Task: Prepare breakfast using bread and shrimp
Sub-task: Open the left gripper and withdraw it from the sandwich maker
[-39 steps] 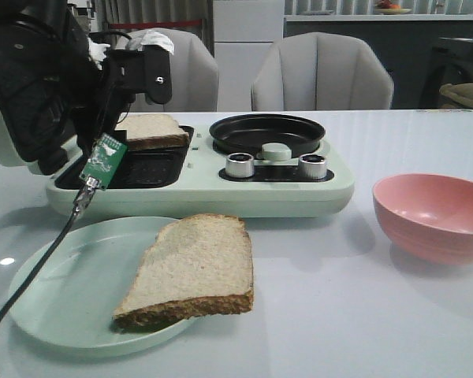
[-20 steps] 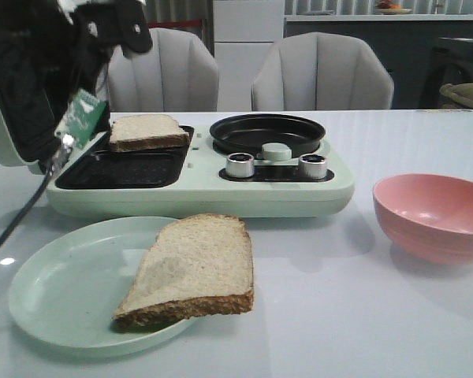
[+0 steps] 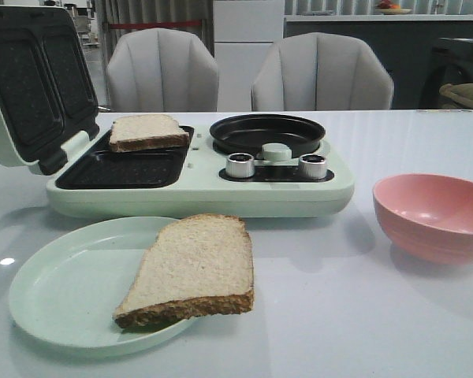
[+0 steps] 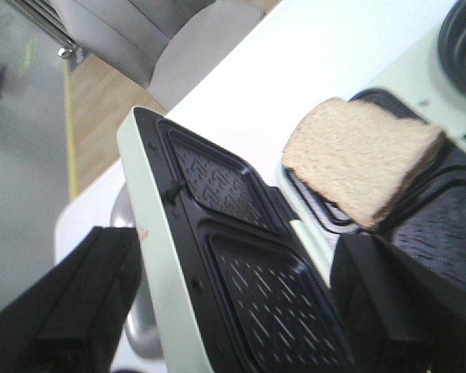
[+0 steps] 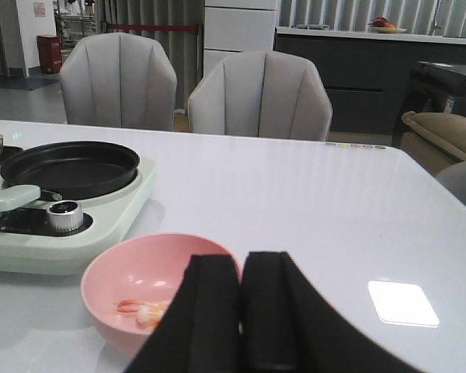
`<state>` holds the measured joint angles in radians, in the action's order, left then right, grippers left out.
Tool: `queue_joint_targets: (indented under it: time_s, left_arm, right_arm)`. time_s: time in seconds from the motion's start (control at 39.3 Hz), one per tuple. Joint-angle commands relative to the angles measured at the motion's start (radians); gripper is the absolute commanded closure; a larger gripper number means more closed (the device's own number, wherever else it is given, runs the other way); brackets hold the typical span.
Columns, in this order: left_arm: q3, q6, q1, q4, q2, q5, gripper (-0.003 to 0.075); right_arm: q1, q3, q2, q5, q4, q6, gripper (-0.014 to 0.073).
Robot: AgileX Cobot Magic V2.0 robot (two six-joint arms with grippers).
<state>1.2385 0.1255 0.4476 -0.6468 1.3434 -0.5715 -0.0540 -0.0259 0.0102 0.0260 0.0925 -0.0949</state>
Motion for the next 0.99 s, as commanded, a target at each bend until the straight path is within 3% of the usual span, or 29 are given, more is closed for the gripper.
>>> queue_joint_targets:
  time_s: [0.0, 0.23, 0.97]
  left_arm:
    - [-0.001, -0.042, -0.016, 0.124, -0.108, 0.024, 0.0169]
    - [-0.137, -0.167, -0.066, 0.357, -0.314, 0.011, 0.0169]
    - [-0.689, -0.161, -0.071, 0.591, -1.178, 0.017, 0.0169]
  right_arm:
    - [0.001, 0.016, 0.022, -0.089, 0.003, 0.0, 0.0451]
    - [0.001, 0.016, 0.022, -0.089, 0.003, 0.0, 0.0451]
    - [0.001, 0.016, 0.022, -0.089, 0.003, 0.0, 0.0451]
